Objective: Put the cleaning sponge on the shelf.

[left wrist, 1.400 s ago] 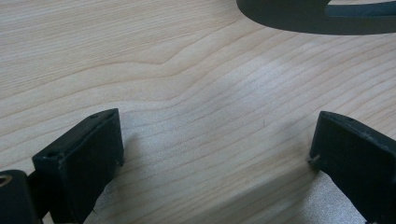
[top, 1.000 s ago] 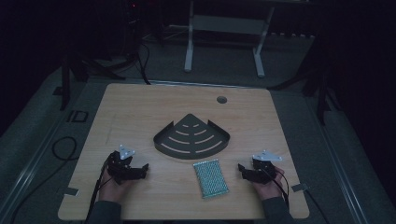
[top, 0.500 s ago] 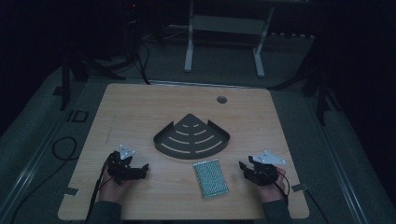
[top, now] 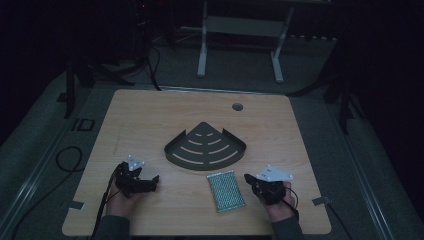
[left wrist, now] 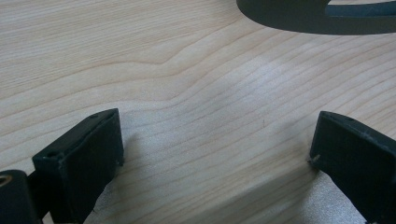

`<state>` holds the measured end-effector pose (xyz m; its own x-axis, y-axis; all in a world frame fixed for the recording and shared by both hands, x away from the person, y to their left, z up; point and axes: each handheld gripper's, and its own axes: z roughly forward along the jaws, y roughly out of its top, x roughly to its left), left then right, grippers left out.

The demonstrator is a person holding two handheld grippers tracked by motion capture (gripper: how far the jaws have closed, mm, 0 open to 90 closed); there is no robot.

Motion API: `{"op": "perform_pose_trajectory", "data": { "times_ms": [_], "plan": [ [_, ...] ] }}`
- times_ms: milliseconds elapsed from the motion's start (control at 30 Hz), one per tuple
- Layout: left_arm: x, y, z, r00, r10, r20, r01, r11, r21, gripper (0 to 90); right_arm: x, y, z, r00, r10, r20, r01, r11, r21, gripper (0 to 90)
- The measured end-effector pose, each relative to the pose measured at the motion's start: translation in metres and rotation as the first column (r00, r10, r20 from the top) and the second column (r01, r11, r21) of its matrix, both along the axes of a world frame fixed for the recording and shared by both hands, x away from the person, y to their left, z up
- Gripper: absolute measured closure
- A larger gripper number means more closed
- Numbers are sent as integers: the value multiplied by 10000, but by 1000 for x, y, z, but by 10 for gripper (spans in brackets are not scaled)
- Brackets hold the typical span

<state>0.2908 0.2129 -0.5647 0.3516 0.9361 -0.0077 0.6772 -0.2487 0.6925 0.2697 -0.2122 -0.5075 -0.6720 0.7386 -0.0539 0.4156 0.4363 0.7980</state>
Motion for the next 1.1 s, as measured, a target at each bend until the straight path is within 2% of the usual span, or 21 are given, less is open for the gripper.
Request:
{"op": "perform_pose_trajectory", "data": {
  "times_ms": [100,200,233,533,600,700,1100],
  "plan": [
    [0,0,0,10000,1,1,-1,10000,1,29,-4,14,-5,9988,441,-194,-441,9990,-12,898],
    [0,0,0,10000,5,7,-4,10000,-8,29,-4,18,-7,9983,517,-269,-519,9986,-52,898],
    [0,0,0,10000,0,0,0,10000,1,29,-7,26,-12,9958,764,-500,-774,9968,-188,897],
    [0,0,0,10000,42,5,-42,10000,-6,29,-17,32,-23,9896,1100,-928,-1129,9933,-262,897],
    [0,-1,0,10000,47,5,-47,10000,-6,29,-17,33,-24,9889,1115,-978,-1150,9929,-303,897],
    [0,-1,0,10000,52,5,-52,10000,-8,29,-14,33,-30,9877,1008,-1194,-1088,9921,-627,897],
    [0,-1,0,10000,62,3,-62,10000,-10,29,-7,20,-28,9894,658,-1292,-743,9953,-620,897]
  ]
}}
